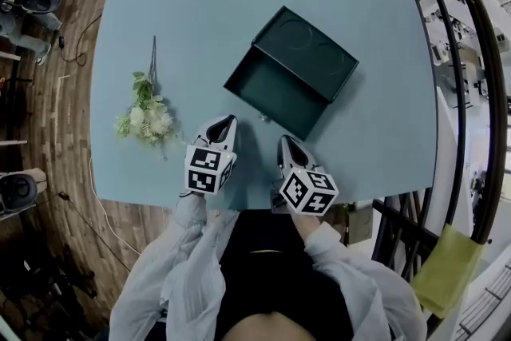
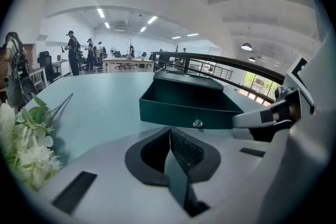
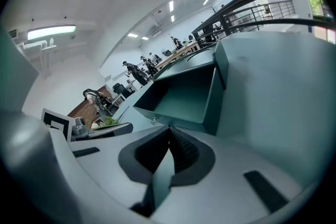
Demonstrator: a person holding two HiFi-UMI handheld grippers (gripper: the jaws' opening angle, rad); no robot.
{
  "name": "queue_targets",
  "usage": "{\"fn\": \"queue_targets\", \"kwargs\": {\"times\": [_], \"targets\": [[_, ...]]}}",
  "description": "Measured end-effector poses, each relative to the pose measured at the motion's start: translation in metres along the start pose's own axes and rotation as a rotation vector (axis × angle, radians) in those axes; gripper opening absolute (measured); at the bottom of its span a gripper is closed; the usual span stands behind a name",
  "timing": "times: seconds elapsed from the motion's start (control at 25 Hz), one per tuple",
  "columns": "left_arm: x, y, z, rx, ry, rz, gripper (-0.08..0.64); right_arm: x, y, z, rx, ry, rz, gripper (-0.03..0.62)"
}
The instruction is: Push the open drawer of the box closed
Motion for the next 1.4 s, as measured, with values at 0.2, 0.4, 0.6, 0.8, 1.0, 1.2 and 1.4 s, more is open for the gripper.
{"fn": "queue_targets", "kwargs": {"times": [0.2, 0.4, 0.6, 0.8, 1.0, 1.2, 1.4], "targets": [[-0.003, 0.005, 0.015, -0.001, 0.024, -0.006, 0.017, 0.0, -0.002, 0.01, -0.004, 0.008, 0.045, 0.006], [-0.011, 0.004, 0.027, 0.017, 0.031, 0.0, 0.017, -0.004, -0.002, 0.017, -0.013, 0.008, 0.097, 0.006], [-0.018, 0.002, 0.035, 0.025, 0.018, 0.005, 0.017, -0.003, -0.002, 0.021, -0.018, 0.008, 0.113, 0.006], [-0.026, 0.0, 0.037, 0.021, 0.003, -0.005, 0.017, -0.005, -0.001, 0.02, -0.022, -0.006, 0.116, 0.006], [-0.029, 0.001, 0.04, 0.017, -0.004, -0.018, 0.017, -0.008, -0.002, 0.021, -0.023, -0.015, 0.122, 0.005], [-0.033, 0.002, 0.042, 0.01, -0.007, -0.02, 0.017, -0.01, -0.001, 0.022, -0.034, -0.013, 0.118, 0.006], [-0.038, 0.0, 0.044, 0.016, -0.013, -0.011, 0.017, -0.017, -0.004, 0.022, -0.031, -0.029, 0.114, 0.005]]}}
Point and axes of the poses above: the fingertips, and each gripper's own axes: z forward along the fingers, y to its left, x out of its underside, the point moved 2 cm from there along -z, backward along the fingers, and after that the axes turned 12 degrees about y, right-handed, at the moved point
